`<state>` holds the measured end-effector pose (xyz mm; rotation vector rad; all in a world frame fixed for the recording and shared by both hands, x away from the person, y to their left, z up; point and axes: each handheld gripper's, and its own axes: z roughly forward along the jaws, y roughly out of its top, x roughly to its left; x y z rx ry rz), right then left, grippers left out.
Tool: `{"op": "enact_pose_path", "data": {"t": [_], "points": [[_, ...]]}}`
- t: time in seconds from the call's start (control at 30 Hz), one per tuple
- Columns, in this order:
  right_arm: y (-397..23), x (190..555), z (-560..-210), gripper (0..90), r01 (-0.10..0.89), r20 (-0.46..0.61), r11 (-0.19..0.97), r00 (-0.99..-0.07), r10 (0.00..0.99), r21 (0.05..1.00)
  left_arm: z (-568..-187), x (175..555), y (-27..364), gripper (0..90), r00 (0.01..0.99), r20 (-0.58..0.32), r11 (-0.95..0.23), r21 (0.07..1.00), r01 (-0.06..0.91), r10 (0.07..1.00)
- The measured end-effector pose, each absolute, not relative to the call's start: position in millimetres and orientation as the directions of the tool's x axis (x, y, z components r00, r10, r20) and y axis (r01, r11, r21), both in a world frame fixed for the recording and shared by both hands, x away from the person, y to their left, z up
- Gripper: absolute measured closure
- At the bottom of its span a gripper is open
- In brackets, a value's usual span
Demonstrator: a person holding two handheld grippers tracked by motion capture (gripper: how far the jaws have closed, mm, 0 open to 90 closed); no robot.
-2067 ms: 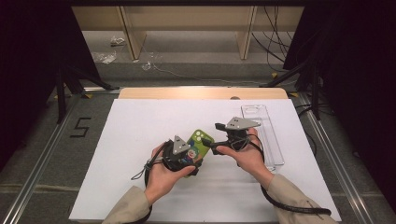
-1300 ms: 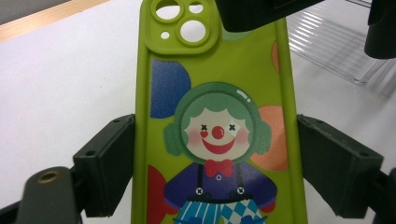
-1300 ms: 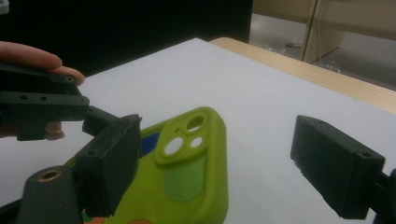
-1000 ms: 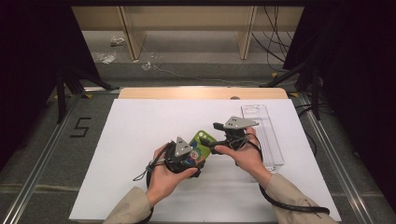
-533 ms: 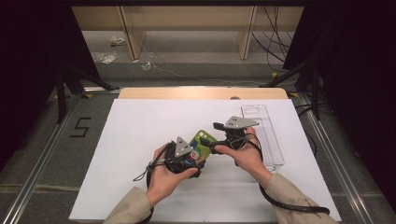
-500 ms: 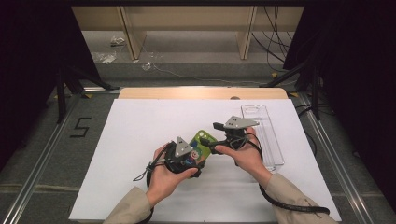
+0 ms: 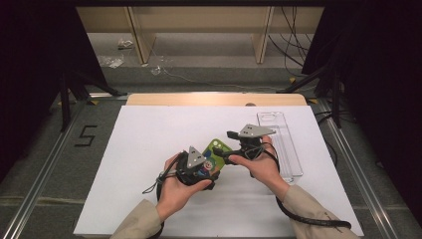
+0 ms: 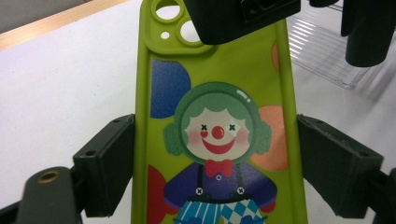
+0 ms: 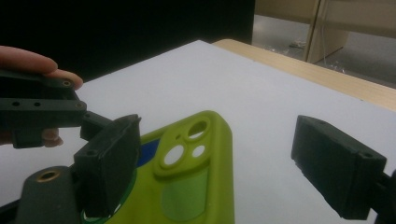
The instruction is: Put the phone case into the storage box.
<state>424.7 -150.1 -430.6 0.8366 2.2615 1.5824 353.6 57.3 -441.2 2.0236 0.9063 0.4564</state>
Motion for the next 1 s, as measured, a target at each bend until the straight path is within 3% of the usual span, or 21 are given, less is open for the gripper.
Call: {"op": "enact_pose_path", "data": {"t": [1.0], "points": [[-148.2,425.0,-435.2,17.1,0.328,0.131,0.250,-0.805,0.579,0.911,-439.8,350.1,53.7,16.2,0.677,-0.005,-0.371,0.833,0.410,0.736]]}}
